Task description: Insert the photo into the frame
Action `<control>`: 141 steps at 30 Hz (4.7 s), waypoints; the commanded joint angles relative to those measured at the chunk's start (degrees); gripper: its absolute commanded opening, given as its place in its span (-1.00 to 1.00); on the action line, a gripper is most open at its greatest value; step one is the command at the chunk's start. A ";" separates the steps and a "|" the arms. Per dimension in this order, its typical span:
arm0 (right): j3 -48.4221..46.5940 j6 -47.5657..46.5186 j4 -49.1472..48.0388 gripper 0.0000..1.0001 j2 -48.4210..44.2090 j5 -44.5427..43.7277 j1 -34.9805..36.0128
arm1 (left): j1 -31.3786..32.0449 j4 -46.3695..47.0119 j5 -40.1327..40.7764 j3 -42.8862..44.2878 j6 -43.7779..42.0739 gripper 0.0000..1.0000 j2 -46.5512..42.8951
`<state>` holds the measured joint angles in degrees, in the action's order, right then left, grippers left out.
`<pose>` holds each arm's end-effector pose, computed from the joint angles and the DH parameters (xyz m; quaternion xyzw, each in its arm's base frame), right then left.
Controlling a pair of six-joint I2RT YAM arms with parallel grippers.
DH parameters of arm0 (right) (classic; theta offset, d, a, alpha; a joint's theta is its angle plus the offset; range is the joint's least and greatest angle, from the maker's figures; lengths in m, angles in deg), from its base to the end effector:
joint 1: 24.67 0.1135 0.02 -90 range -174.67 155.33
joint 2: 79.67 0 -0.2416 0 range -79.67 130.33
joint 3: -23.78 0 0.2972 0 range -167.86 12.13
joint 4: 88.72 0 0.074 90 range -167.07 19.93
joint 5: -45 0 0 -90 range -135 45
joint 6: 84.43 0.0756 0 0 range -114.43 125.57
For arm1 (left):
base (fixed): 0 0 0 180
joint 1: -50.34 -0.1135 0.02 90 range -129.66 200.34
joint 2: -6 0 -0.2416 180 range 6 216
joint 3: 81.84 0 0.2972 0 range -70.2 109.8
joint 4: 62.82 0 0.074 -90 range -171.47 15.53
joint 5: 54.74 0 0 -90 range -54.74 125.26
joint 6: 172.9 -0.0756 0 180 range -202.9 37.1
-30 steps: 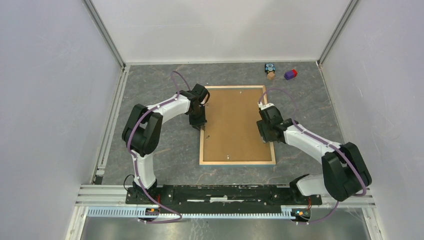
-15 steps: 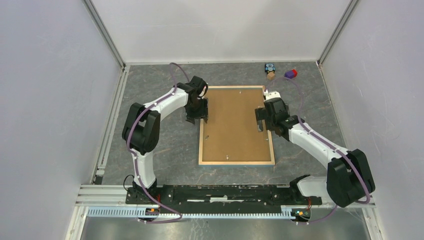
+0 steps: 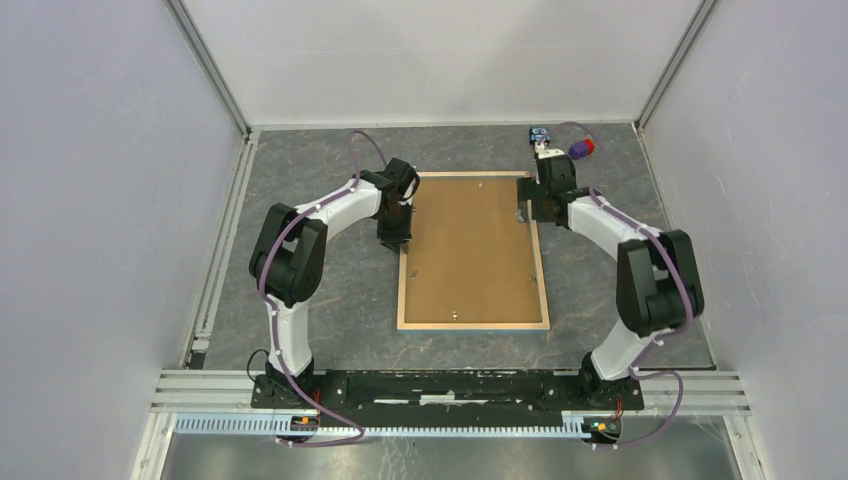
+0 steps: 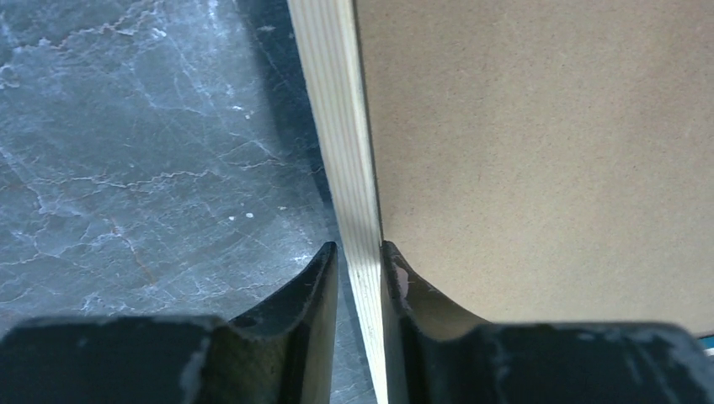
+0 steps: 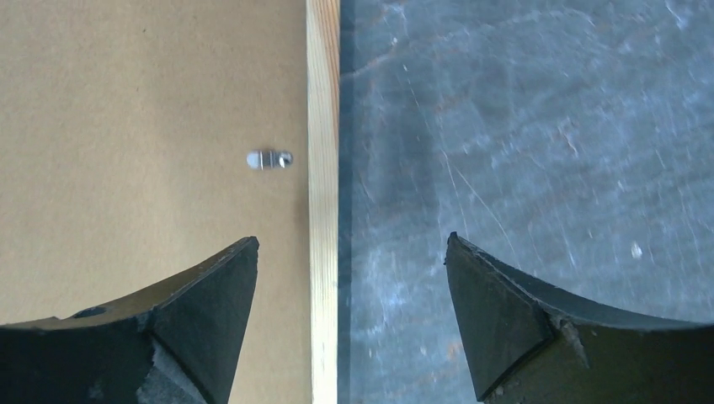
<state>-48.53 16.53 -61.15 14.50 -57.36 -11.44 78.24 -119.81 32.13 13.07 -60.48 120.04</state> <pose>0.4024 0.0780 0.1315 0.0188 0.9331 -0.0265 0.3582 0.3826 -0.2072 0.0916 0.0507 0.9910 -0.0759 0.0978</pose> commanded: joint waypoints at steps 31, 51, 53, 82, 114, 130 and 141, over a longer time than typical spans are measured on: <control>-14.29 17.06 9.64 0.40 18.20 -5.08 0.96 | 0.32 -4.81 8.01 1.31 -3.25 -0.96 2.70; -8.69 9.00 8.44 0.08 16.51 -5.95 1.03 | 0.34 -4.94 9.10 1.55 -3.25 -0.96 3.15; -8.36 8.07 8.05 -0.01 16.16 -5.63 1.01 | 0.33 -4.97 9.08 1.50 -3.25 -0.95 3.22; -8.22 -5.09 3.66 -0.74 16.91 -2.72 0.95 | 0.63 -5.11 9.46 1.49 -3.34 -0.96 3.97; 13.93 2.85 -8.12 0.91 -1.82 18.32 2.25 | -0.98 -2.23 -3.50 -3.16 2.32 -0.86 3.82; -18.71 -3.13 -1.95 0.91 18.75 16.42 8.59 | 15.34 22.24 -14.36 -33.94 27.98 -0.48 -20.09; -2.35 -0.54 5.25 0.96 -6.37 3.56 8.95 | 8.30 6.35 2.18 -20.75 11.45 1.00 -32.56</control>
<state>-63.54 12.66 -55.01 21.78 -51.80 -1.60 91.48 -108.93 24.82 -17.55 -40.92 90.66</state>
